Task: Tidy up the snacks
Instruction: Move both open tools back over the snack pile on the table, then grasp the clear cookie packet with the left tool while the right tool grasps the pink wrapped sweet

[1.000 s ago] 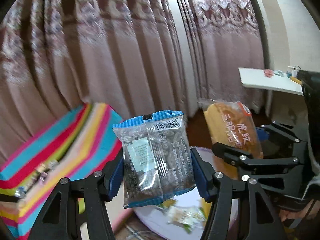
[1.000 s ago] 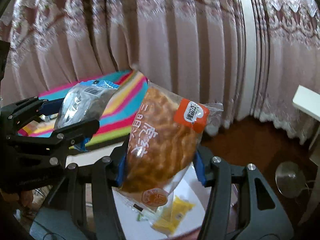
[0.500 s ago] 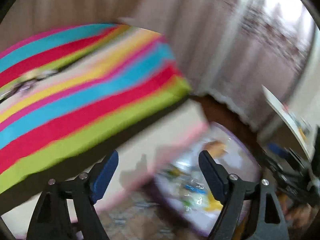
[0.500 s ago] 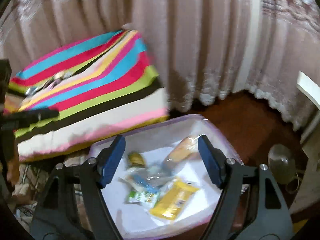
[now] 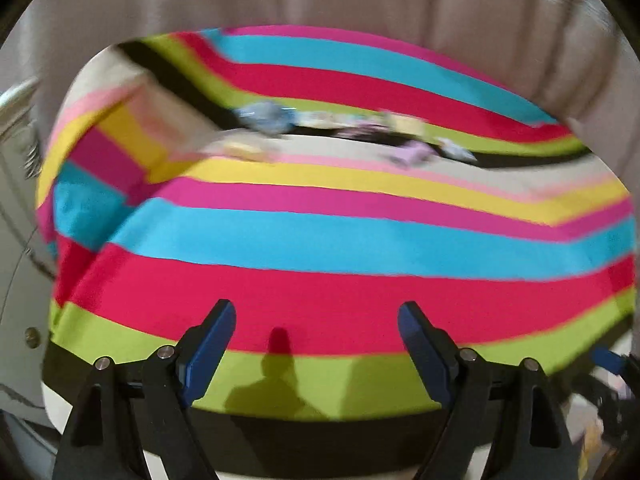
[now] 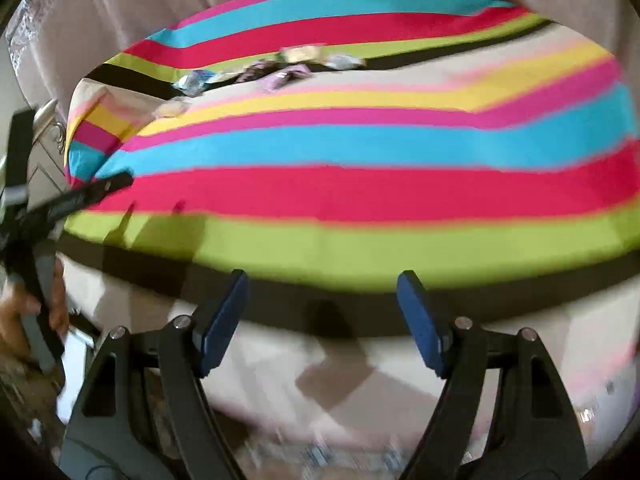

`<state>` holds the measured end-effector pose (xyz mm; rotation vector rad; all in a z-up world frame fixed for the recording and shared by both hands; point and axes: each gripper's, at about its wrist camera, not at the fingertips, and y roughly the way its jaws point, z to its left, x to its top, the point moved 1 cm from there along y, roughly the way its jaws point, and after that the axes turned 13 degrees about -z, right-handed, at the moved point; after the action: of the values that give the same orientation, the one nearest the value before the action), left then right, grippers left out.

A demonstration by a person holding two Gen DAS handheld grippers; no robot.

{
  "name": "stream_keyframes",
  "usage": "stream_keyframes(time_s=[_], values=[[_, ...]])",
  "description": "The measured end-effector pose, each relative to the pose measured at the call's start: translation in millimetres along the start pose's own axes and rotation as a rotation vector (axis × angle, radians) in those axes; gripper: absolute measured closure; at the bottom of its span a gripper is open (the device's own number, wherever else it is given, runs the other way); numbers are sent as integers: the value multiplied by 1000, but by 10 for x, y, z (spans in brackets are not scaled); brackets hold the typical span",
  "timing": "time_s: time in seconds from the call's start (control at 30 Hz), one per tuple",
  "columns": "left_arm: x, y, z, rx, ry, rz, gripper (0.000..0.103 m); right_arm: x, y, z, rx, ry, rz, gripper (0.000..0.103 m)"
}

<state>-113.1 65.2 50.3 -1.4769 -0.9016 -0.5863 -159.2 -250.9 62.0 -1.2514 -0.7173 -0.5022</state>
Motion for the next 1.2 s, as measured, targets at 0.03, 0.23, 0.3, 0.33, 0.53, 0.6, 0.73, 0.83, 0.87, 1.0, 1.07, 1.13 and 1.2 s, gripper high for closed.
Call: stream_keyframes(time_s=[0.03, 0.23, 0.3, 0.33, 0.53, 0.6, 0.73, 0.83, 0.87, 1.0, 1.07, 1.13, 1.2], values=[[40, 41, 72, 7, -30, 4, 19, 102, 160, 60, 13, 5, 6, 24], [155, 89, 464, 107, -128, -43, 19, 908, 1367, 261, 0, 128, 39, 19], [203, 84, 533, 120, -127, -58, 19, 1196, 1750, 340, -36, 172, 33, 19], [227, 79, 559, 121, -127, -64, 19, 1313, 1891, 359, -55, 189, 32, 19], [472, 338, 707, 128, -190, -66, 18, 1825, 2691, 495, -256, 158, 16, 17], [532, 461, 726, 131, -211, -33, 18, 1823, 2705, 535, -303, 92, 7, 40], [706, 758, 753, 133, -333, -9, 18, 1621, 2373, 506, -215, -12, -27, 81], [941, 1121, 686, 205, -377, -10, 18, 1310, 1968, 342, -160, -40, -44, 81], [1019, 1277, 657, 246, -389, 4, 18, 1186, 1796, 252, -137, -28, -46, 81], [1291, 1921, 559, 352, -445, 72, 18, 902, 1406, 12, -75, 24, -50, 81], [1344, 2118, 520, 442, -434, 97, 18, 870, 1356, -46, -58, 35, -51, 81], [1358, 2318, 397, 517, -312, 135, 13, 793, 1233, -136, -56, 44, -53, 81], [1292, 2264, 336, 527, -262, 116, 17, 831, 1226, -179, -45, 70, -48, 81]])
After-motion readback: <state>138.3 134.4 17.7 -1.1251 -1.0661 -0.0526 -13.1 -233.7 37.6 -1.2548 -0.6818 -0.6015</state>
